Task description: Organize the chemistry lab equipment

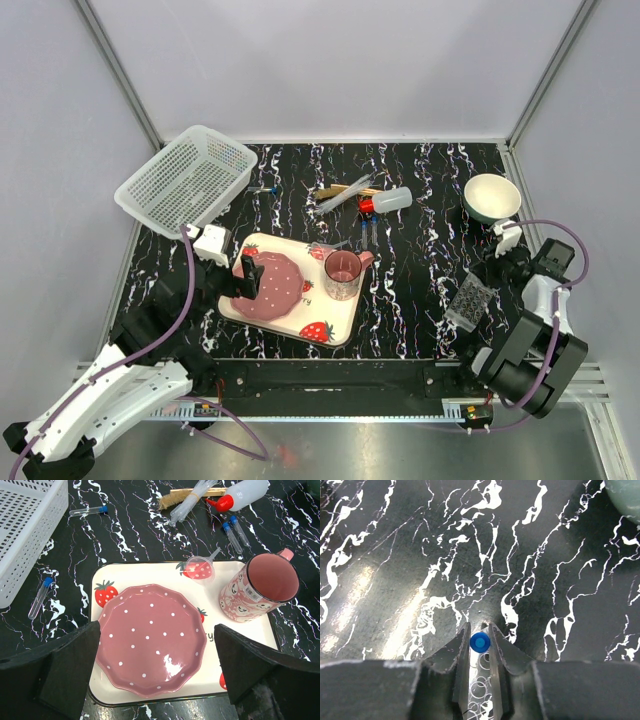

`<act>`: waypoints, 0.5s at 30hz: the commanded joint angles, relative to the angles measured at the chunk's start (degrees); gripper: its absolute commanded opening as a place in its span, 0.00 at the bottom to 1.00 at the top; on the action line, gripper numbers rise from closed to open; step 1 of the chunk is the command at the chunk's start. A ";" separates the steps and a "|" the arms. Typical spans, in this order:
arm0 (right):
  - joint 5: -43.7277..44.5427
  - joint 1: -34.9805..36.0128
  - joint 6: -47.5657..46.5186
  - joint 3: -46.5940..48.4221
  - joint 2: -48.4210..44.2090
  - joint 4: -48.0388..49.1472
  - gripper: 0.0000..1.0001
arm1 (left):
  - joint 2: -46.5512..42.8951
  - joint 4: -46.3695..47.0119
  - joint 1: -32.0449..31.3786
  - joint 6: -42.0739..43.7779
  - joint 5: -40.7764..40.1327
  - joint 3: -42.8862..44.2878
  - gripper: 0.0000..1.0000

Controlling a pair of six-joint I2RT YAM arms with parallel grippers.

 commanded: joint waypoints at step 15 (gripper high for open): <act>-3.97 -0.15 1.22 12.22 -6.88 -12.54 0.78 | 2.00 0.91 0.31 -1.35 -2.59 0.42 0.99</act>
